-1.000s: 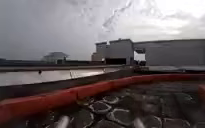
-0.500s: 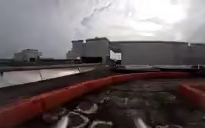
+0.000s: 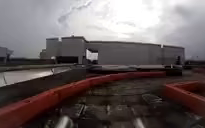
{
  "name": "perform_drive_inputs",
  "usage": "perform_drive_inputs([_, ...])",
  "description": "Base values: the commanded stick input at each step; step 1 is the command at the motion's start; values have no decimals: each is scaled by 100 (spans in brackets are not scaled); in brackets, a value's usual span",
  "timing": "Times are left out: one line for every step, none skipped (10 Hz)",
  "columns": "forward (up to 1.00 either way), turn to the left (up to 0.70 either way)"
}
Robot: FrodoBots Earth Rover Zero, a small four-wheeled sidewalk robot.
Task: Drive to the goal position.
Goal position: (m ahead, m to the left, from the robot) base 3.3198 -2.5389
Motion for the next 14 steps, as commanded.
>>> perform_drive_inputs([0,-70])
perform_drive_inputs([0,-70])
perform_drive_inputs([0,-70])
perform_drive_inputs([59,-35])
perform_drive_inputs([70,-18])
perform_drive_inputs([70,-31])
perform_drive_inputs([70,-35])
perform_drive_inputs([70,-31])
perform_drive_inputs([70,-14])
perform_drive_inputs([70,0])
perform_drive_inputs([70,0])
perform_drive_inputs([70,0])
perform_drive_inputs([70,-9])
perform_drive_inputs([70,-35])
